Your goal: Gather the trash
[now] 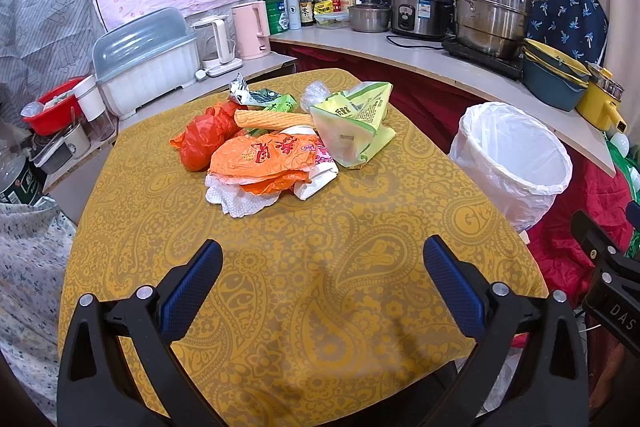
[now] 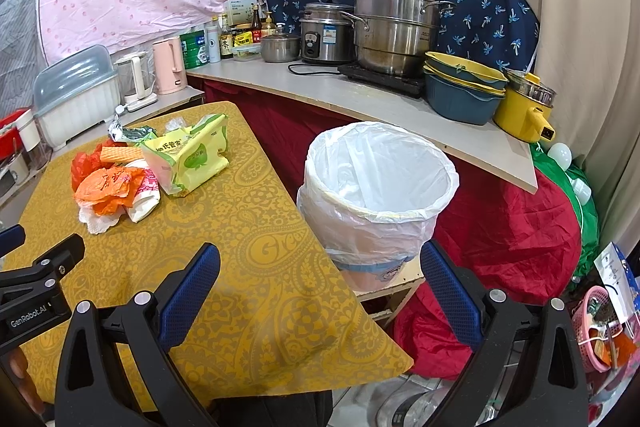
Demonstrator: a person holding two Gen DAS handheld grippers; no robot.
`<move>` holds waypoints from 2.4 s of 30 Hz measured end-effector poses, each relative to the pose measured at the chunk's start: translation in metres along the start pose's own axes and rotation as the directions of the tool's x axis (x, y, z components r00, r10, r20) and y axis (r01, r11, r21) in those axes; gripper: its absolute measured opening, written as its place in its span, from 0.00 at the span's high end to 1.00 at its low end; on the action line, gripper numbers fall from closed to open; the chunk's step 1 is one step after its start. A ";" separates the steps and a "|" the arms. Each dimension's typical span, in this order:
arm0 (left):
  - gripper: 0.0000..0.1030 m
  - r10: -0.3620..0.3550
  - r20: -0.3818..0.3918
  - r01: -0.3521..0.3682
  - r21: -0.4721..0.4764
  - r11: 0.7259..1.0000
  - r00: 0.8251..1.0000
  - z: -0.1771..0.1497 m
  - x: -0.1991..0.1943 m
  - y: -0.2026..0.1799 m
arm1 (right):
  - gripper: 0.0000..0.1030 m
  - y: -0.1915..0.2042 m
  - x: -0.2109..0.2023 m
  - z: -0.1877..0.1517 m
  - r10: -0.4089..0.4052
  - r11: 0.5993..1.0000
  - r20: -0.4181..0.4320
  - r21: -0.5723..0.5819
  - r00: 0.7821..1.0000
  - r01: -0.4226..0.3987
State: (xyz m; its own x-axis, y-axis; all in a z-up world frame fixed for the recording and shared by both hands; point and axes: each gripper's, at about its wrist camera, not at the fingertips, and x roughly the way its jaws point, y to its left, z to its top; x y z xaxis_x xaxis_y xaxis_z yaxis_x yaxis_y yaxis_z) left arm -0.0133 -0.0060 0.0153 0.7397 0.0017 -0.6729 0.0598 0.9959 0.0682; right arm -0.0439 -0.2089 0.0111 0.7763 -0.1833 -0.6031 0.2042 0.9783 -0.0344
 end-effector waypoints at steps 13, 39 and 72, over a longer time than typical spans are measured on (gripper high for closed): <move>0.07 -0.005 0.002 0.005 0.001 1.000 1.000 -0.001 -0.002 -0.004 | 0.07 -0.001 0.000 -0.001 -0.003 1.000 0.002 0.002 1.000 0.003; 0.07 -0.036 -0.014 0.035 -0.036 0.999 0.999 0.003 0.016 0.016 | 0.07 0.004 0.010 0.017 -0.015 1.000 0.027 0.002 1.000 0.015; 0.07 -0.042 -0.086 0.025 -0.192 0.981 0.995 0.047 0.142 0.121 | 0.62 0.155 0.232 0.089 0.365 0.919 -0.163 0.219 0.917 -0.327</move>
State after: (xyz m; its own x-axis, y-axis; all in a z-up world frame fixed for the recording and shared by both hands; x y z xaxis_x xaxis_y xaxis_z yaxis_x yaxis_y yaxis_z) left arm 0.1303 0.1109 -0.0375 0.6761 -0.0326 -0.7361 -0.0518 0.9945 -0.0915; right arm 0.2205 -0.1080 -0.0631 0.6890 0.2045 -0.6954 0.0644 0.9383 0.3398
